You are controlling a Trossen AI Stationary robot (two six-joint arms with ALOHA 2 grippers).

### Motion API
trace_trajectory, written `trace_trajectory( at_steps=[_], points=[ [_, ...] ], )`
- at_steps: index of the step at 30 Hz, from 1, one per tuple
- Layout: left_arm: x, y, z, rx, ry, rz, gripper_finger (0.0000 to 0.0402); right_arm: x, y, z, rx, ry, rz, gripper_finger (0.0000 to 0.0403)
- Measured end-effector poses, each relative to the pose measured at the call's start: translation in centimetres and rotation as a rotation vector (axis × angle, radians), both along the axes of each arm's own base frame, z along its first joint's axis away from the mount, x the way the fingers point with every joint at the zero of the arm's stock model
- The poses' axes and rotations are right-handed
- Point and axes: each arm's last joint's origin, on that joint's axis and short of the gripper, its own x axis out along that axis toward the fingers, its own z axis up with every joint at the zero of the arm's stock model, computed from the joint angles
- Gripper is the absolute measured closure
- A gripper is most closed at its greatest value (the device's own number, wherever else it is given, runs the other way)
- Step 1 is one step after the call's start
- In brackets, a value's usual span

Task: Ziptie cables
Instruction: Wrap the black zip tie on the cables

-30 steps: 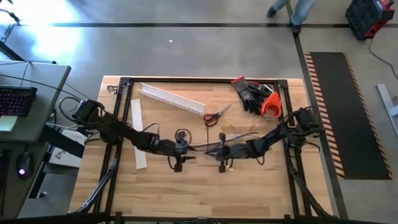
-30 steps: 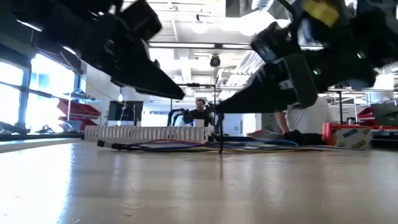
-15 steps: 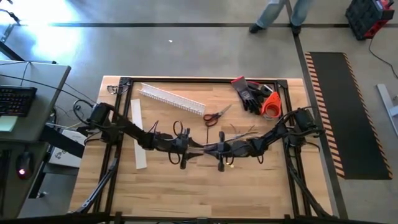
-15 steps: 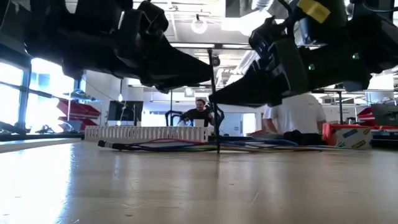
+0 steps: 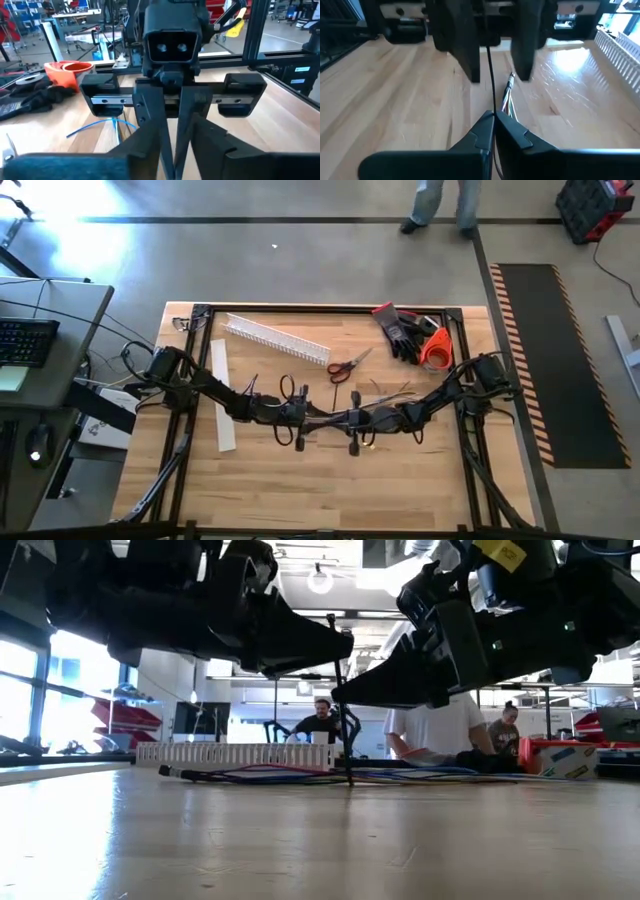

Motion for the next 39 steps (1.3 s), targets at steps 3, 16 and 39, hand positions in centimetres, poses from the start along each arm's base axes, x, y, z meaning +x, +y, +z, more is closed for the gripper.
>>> trace_trajectory(
  at_steps=[3, 16, 39],
  points=[
    [-0.1, -0.3, 0.0, -0.004, -0.001, -0.008, 0.0370, -0.1, 0.2, 0.0, 0.013, 0.000, 0.000, 0.0403],
    [-0.2, -1.0, 0.4, -0.011, -0.038, -0.030, 0.0401, -0.2, 0.6, -1.1, 0.063, 0.029, -0.018, 0.0403],
    [-0.3, -1.2, -0.5, -0.068, 0.053, -0.069, 0.0402, -1.0, 0.4, -0.7, 0.181, 0.189, -0.043, 0.0267]
  ],
)
